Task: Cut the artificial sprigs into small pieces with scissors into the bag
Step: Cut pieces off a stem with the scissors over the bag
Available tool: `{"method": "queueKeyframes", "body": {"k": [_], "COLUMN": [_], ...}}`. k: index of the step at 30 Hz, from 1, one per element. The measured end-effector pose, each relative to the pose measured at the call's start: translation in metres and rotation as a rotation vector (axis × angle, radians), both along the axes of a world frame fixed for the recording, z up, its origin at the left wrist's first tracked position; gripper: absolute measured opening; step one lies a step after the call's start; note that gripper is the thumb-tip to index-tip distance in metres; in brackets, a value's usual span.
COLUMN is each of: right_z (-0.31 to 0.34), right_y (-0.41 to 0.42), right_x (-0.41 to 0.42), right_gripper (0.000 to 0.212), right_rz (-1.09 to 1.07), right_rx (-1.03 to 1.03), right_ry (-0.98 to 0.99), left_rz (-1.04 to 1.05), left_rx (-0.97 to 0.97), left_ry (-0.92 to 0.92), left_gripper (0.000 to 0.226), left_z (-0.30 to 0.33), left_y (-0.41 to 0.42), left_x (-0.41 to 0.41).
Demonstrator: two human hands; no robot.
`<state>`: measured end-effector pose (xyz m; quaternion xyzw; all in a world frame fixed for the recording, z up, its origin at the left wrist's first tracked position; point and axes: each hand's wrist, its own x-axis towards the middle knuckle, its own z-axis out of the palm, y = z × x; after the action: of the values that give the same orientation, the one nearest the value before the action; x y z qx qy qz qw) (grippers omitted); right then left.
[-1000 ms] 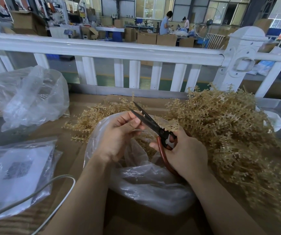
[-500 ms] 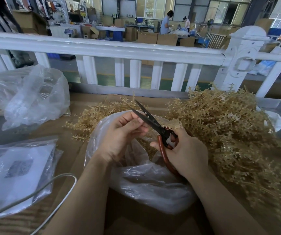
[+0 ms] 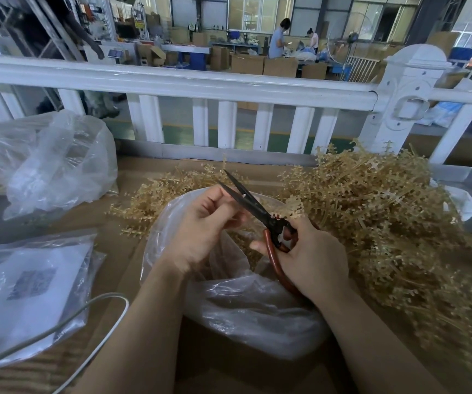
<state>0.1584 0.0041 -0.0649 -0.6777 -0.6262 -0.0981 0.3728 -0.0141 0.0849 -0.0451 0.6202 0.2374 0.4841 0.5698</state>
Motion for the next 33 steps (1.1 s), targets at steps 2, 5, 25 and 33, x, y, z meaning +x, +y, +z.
{"method": "queueKeyframes", "body": {"k": [2,5,25,33], "right_z": [0.001,-0.0005,-0.0005,0.0006], "right_y": [0.0,0.0007,0.0009,-0.003], "right_x": [-0.0011,-0.0006,0.0013,0.0016], "right_gripper": [0.063,0.067,0.063,0.042], "right_rz": [-0.004,0.011,0.083,0.242], "right_rx": [0.002,-0.008,0.043,0.072], "right_ry": [0.005,0.017,-0.031,0.266], "left_rz": [0.035,0.053,0.067,0.153], "left_rx": [0.024,0.048,-0.157,-0.286], "left_ry": [0.021,0.039,-0.093,-0.234], "left_gripper": [0.012,0.014,0.025,0.013], "left_z": [0.0008,0.0016,0.0024,0.0008], "left_y": [-0.0012,-0.0028,-0.0025,0.0051], "left_x": [0.0007,0.0011,0.0061,0.0039]}}
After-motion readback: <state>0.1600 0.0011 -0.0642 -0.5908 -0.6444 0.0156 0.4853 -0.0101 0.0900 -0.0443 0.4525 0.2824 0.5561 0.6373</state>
